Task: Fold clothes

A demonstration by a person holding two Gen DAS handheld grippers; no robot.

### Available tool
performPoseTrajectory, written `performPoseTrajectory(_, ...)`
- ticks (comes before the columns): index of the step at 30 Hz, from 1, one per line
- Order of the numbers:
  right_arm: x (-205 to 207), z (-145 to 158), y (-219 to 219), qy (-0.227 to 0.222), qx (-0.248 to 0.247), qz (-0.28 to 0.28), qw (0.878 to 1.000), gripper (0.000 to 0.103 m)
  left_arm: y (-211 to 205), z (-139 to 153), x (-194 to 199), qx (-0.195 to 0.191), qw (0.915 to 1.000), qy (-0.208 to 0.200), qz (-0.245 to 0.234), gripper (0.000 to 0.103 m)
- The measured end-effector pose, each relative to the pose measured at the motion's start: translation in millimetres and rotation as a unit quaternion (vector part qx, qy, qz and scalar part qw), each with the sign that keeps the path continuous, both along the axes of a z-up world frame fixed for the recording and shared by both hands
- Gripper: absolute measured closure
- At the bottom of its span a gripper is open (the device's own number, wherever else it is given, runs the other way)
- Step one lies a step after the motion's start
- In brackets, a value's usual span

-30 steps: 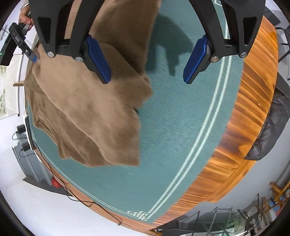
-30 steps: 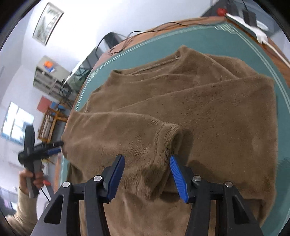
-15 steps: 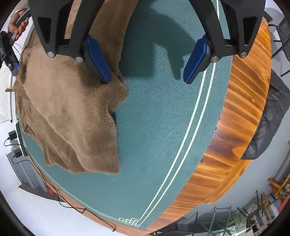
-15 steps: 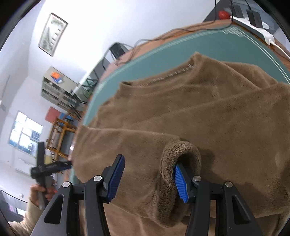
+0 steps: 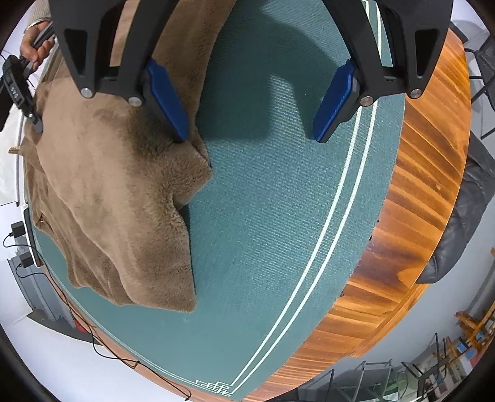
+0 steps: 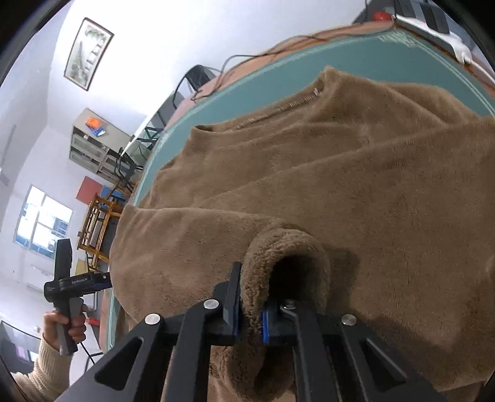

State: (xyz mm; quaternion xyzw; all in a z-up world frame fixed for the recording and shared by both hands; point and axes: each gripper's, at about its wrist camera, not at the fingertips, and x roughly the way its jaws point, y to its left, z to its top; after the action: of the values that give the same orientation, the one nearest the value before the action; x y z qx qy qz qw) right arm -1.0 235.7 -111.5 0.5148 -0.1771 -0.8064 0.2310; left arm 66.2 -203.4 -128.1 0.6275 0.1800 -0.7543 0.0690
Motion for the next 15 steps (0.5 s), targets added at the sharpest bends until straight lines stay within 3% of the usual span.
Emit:
performPoseTrajectory(3, 2, 21, -5, 0.038, 0.016, 0.001, 0.999, 0.094, 3, -1, 1, -0.003, 1.0, 0.005, -0.001, 0.018)
performPoseTrajectory(8, -1, 82, -1, 0.12, 0.002, -0.02, 0.993, 0.094, 10, -3, 2, -0.004, 0.9999, 0.01, -0.005, 0.018)
performPoseTrajectory(11, 1, 120, 14, 0.165, -0.017, -0.048, 0.985, 0.094, 14, -5, 2, -0.003, 0.9999, 0.011, -0.008, 0.018)
performPoseTrajectory(15, -4, 146, 34, 0.197, -0.015, -0.092, 0.976, 0.094, 21, -8, 3, -0.002, 0.9999, 0.013, -0.011, 0.018)
